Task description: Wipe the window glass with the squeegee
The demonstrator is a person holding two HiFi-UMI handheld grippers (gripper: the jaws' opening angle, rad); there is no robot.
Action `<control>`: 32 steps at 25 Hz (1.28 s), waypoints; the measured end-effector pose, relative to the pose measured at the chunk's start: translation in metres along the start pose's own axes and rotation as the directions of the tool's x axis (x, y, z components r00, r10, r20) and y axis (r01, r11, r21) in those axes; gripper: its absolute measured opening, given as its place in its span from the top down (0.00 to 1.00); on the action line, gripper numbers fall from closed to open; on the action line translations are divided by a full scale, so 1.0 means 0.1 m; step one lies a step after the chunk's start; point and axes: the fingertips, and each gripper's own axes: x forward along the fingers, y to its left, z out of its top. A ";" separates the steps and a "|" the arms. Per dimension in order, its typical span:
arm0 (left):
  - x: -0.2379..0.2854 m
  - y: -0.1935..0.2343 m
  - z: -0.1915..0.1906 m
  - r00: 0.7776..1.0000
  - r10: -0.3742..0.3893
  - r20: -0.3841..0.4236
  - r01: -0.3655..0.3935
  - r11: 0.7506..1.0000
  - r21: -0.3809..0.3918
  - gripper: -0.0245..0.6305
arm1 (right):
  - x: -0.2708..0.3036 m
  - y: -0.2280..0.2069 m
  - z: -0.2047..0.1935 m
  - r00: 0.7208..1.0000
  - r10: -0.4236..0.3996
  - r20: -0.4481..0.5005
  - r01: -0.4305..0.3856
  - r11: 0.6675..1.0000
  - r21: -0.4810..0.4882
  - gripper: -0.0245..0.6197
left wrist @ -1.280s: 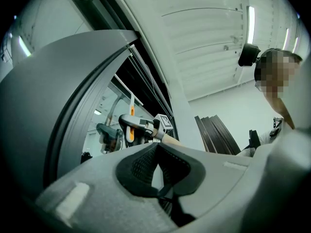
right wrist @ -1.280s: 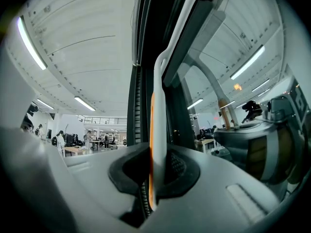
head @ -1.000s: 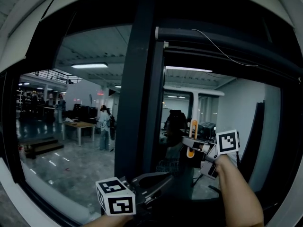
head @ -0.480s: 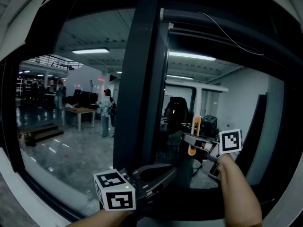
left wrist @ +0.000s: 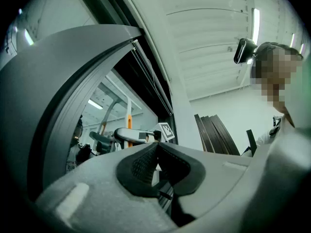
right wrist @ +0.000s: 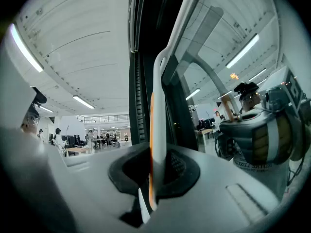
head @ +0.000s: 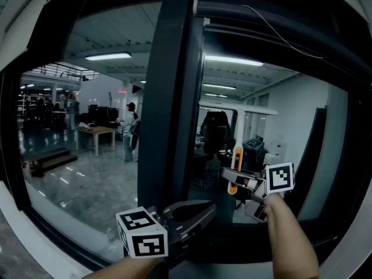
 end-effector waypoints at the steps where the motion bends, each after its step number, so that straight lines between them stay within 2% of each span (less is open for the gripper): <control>1: -0.01 0.01 -0.02 1.000 0.004 -0.003 -0.004 1.000 -0.003 0.96 | -0.01 0.00 -0.03 1.000 -0.001 0.000 0.001 1.000 0.004 0.93; 20: -0.20 -0.06 -0.28 0.998 0.036 -0.045 -0.038 0.999 -0.036 0.97 | -0.04 0.09 -0.74 1.000 0.010 -0.001 -0.010 0.994 0.110 0.93; 32: -0.30 -0.03 -0.54 0.995 0.059 -0.076 -0.064 0.996 -0.065 0.97 | -0.07 0.12 -1.42 1.000 0.008 -0.006 -0.006 0.977 0.214 0.93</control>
